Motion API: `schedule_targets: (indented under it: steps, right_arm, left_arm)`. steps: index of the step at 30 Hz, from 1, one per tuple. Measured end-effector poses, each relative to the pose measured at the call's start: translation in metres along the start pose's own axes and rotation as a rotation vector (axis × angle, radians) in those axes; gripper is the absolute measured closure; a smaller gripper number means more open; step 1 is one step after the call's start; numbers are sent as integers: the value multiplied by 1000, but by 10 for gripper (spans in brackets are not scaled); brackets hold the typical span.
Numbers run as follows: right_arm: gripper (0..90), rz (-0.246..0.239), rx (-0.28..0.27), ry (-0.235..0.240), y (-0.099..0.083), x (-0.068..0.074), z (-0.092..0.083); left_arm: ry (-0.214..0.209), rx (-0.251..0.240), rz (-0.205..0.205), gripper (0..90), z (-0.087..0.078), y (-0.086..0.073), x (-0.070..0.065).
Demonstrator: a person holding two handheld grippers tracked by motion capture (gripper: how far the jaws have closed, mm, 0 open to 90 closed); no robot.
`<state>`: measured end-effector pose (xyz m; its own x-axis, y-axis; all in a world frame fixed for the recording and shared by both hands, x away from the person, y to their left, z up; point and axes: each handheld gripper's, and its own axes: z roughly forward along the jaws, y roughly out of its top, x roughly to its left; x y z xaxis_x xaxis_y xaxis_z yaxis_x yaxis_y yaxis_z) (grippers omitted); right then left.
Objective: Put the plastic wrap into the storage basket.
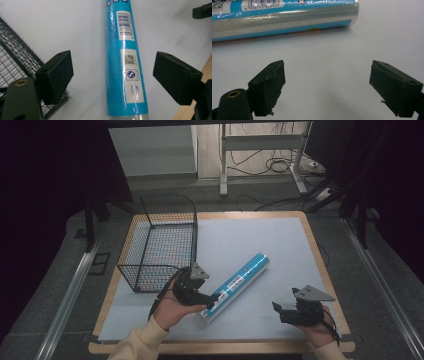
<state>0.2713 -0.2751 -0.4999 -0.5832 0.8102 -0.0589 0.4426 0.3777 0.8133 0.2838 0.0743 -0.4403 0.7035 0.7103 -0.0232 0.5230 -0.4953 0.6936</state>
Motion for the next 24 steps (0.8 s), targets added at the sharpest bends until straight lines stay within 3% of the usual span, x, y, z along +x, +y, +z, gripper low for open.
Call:
schedule_targets:
  steps: [24]
  right_arm:
    - [137,1,1,-3,-1,-3,0]
  left_arm:
    - [8,45,43,165,21,27,-10]
